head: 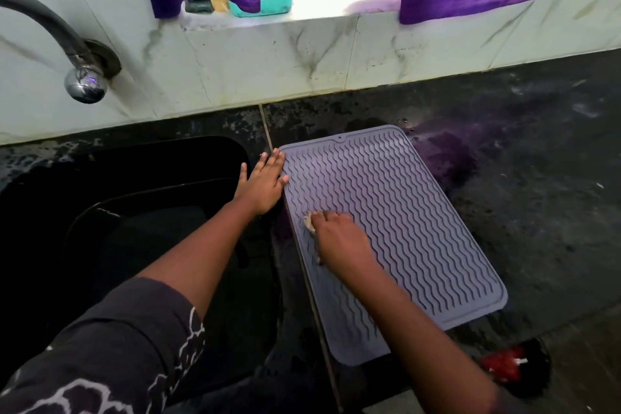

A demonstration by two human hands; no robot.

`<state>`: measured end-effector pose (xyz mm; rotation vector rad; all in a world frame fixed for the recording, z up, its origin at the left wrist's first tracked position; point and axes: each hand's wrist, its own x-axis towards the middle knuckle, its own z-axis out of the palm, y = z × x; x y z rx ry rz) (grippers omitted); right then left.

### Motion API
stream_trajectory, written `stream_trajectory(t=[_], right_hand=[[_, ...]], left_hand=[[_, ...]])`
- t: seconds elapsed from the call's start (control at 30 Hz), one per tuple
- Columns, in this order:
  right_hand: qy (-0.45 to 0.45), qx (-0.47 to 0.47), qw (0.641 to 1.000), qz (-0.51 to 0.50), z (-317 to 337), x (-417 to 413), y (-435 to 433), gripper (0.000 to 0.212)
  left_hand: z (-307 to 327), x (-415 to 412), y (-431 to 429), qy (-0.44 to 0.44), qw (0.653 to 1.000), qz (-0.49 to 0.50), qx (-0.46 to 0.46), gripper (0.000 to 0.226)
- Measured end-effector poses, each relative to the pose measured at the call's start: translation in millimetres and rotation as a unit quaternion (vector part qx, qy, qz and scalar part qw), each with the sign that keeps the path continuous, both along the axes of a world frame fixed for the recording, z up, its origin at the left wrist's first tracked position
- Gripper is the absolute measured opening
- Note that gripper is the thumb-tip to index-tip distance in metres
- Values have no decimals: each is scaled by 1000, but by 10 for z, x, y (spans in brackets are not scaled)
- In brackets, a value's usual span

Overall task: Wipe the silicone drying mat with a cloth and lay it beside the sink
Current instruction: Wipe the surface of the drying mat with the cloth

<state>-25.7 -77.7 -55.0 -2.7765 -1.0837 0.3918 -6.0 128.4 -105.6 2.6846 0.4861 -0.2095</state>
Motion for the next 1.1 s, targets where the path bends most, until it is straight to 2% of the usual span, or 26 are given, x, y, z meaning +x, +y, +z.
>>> stream_trajectory(t=[0.07,0.17,0.33,0.5,0.7,0.8,0.9,1.1], right_hand=[[2,2,1000,7,107,141,94,47],[-39,82,996,3,65,287,362,56],[-69,65,996,6,-147,52,283,54],[-27,18,999,7,-148,-618,-345,65],[-21,67,998,-8,-59,-270,-99,58],[-34,61,998,0,-202,-211,-107,52],[-44,74,996,11,-164,-230,-146,52],[-17,38,999,30,-117,-1010,-854,65]], left_hand=[[7,1,3,4,1000,-3,-8,57],[1,9,20,12,1000,-10,0,56],[-13,25,27,14,1000,-7,-1,57],[-2,-4,16,13,1000,-5,-12,57],[168,-114,-175,18,1000,-5,20,63],[107,-345,-389,23,999,-20,8,59],[99,-406,-500,20,1000,9,-9,55],[120,-398,-487,25,1000,15,-7,54]])
